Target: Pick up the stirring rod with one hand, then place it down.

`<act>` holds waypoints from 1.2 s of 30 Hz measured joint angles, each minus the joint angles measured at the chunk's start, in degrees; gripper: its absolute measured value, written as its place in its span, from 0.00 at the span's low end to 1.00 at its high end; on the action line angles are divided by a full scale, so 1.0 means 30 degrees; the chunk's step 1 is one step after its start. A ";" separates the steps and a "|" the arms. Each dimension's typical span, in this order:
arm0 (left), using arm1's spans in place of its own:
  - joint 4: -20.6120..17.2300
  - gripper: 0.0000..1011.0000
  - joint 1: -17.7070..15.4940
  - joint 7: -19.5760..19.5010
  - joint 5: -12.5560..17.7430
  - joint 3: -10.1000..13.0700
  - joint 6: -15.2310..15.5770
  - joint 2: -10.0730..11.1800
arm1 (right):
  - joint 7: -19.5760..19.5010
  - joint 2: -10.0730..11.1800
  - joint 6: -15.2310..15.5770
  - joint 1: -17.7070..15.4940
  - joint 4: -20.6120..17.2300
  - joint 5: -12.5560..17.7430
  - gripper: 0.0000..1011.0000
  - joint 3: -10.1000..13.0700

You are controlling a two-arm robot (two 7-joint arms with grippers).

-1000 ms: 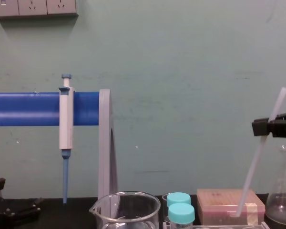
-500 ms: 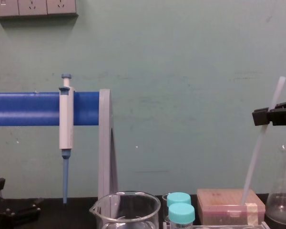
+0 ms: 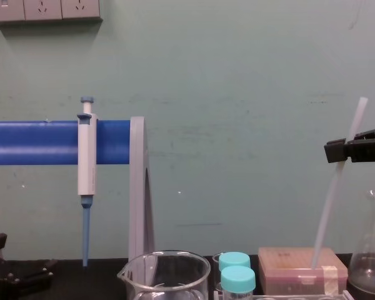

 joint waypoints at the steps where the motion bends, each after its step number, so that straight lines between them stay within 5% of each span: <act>1: -0.0001 0.99 0.0000 0.0000 0.0001 0.0000 0.0001 -0.0001 | 0.0011 0.0027 0.0010 0.0019 0.0000 0.0048 0.07 -0.0014; 36: -0.0001 0.99 0.0000 0.0000 0.0001 -0.0001 0.0000 -0.0001 | 0.0130 0.0323 0.0353 0.0402 -0.0037 0.0580 0.07 -0.0406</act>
